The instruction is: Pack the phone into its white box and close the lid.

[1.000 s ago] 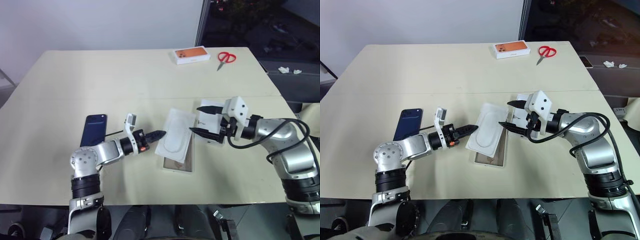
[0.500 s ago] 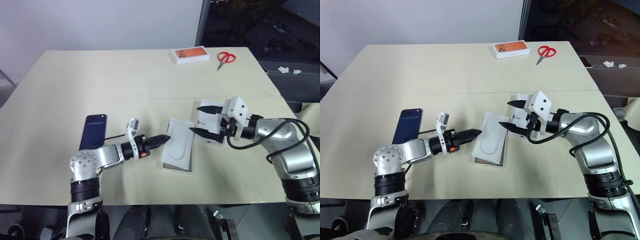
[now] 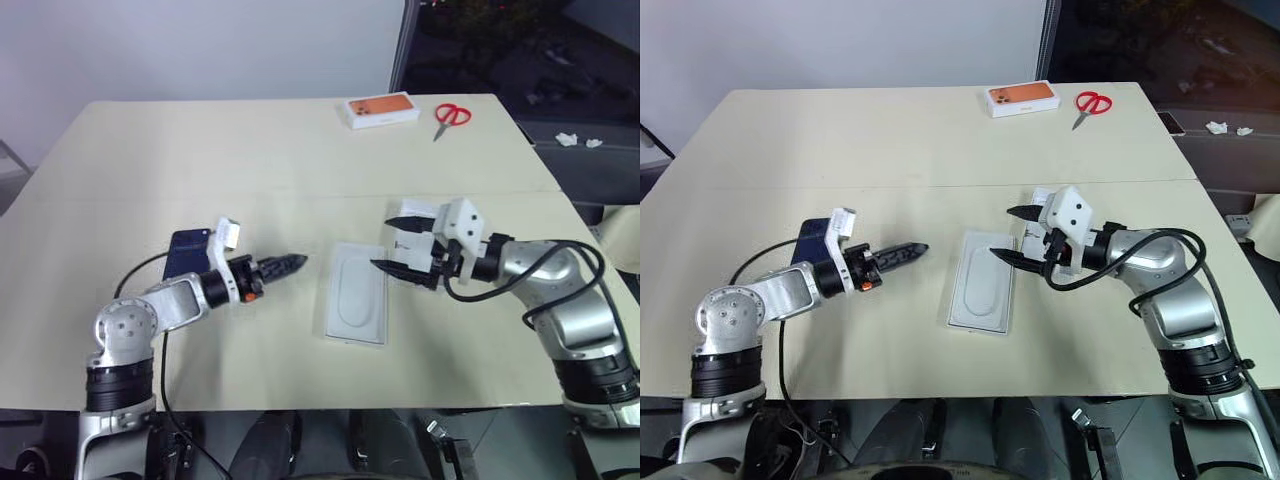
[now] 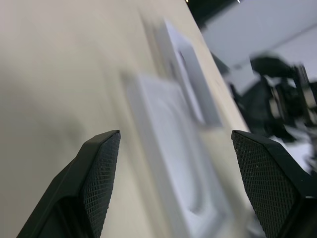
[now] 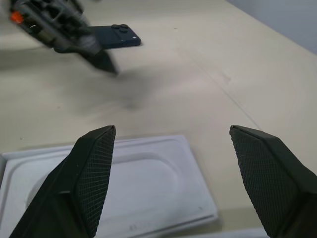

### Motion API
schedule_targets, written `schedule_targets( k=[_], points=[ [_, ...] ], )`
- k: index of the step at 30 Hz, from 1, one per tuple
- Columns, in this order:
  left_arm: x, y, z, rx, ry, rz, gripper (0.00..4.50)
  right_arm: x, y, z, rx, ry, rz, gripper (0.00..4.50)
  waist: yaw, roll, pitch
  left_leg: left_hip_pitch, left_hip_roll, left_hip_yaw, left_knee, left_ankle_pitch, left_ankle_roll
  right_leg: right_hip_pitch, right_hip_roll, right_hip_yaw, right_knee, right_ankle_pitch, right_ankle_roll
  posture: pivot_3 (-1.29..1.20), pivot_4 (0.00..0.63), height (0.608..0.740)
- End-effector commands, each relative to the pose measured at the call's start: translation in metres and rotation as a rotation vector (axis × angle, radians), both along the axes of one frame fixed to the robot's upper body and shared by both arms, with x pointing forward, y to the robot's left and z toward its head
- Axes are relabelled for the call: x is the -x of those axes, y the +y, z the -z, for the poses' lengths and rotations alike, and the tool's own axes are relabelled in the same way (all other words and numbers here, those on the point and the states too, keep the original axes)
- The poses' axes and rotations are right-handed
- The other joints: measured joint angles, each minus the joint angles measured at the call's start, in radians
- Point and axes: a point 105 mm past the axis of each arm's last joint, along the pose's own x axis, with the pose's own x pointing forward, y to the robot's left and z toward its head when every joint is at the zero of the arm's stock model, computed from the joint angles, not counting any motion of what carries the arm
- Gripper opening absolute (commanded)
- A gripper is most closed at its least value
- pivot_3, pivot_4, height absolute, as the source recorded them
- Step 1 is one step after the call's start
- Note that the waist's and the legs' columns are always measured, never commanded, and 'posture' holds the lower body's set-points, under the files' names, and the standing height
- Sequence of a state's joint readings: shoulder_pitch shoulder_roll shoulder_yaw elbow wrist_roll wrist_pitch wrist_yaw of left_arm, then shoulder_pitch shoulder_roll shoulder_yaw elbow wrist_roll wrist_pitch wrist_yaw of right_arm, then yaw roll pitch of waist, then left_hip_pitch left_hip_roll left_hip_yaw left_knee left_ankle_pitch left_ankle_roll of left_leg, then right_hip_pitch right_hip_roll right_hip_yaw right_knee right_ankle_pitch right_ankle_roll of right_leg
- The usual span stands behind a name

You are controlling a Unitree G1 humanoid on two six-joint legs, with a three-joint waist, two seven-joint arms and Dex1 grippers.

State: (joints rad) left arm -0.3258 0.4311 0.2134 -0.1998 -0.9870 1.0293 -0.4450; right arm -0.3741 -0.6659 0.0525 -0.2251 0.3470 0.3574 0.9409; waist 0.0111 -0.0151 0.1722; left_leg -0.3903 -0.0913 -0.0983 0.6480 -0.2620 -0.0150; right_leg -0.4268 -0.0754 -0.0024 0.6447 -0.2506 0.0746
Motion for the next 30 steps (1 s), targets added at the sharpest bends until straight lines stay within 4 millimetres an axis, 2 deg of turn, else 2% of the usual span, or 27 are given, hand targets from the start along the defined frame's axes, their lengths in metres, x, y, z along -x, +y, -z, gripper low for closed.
schedule_targets(
  k=[1,5,6,11,16,22,26,30],
  points=[
    [-0.004,0.013,-0.018,-0.055,-0.203,-0.012,3.83,0.003,0.018,0.006,0.090,-0.062,-0.028,2.45,0.002,0.000,0.000,0.000,0.000,0.000,0.000,0.000,0.000,0.000,0.000,0.000,0.000,0.000,0.000,0.00,0.150,0.740],
    [-0.008,0.021,-0.010,-0.119,-0.253,-0.030,3.83,-0.004,0.017,0.027,0.232,-0.100,0.003,0.34,0.004,0.000,0.000,0.000,-0.001,0.000,0.000,-0.004,0.006,0.000,-0.001,0.000,-0.001,0.000,0.000,0.00,0.150,0.740],
    [-0.009,0.023,-0.008,-0.127,-0.258,-0.039,3.83,-0.007,0.018,0.031,0.256,-0.112,0.012,0.02,0.003,0.000,0.000,0.000,-0.001,0.000,0.000,-0.004,0.007,0.000,-0.001,0.000,-0.001,0.000,0.000,0.00,0.150,0.740],
    [-0.010,0.023,-0.007,-0.129,-0.269,-0.037,3.83,-0.007,0.019,0.049,0.418,-0.175,-0.031,0.02,0.002,0.000,0.000,-0.001,-0.001,0.000,0.000,-0.004,0.007,0.000,-0.001,0.000,-0.001,0.000,0.000,0.00,0.150,0.740],
    [-0.013,0.024,-0.007,-0.141,-0.281,-0.054,3.83,0.011,0.024,0.060,0.493,-0.171,-0.144,0.02,0.001,0.000,0.000,0.000,-0.001,0.000,0.000,-0.004,0.007,0.000,-0.001,0.000,-0.001,0.000,0.000,0.00,0.150,0.740],
    [-0.013,0.023,-0.006,-0.136,-0.282,-0.057,3.83,0.024,0.028,0.062,0.522,-0.154,-0.221,0.02,0.001,0.000,0.000,0.000,-0.001,0.000,0.000,-0.004,0.007,0.000,0.000,0.000,-0.001,0.000,0.000,0.00,0.150,0.740],
    [-0.014,0.022,-0.005,-0.144,-0.281,-0.060,3.83,0.043,0.028,0.068,0.551,-0.120,-0.313,0.02,0.002,0.000,0.000,0.000,-0.001,0.000,0.000,-0.004,0.007,0.000,0.000,0.000,-0.001,0.000,0.000,0.00,0.150,0.740],
    [-0.014,0.023,-0.005,-0.154,-0.284,-0.061,3.83,0.048,0.033,0.066,0.526,-0.110,-0.327,0.02,0.001,0.000,0.000,0.000,0.000,-0.001,0.001,-0.004,0.007,0.000,0.000,-0.001,-0.001,0.000,0.001,0.00,0.150,0.740]
  ],
)
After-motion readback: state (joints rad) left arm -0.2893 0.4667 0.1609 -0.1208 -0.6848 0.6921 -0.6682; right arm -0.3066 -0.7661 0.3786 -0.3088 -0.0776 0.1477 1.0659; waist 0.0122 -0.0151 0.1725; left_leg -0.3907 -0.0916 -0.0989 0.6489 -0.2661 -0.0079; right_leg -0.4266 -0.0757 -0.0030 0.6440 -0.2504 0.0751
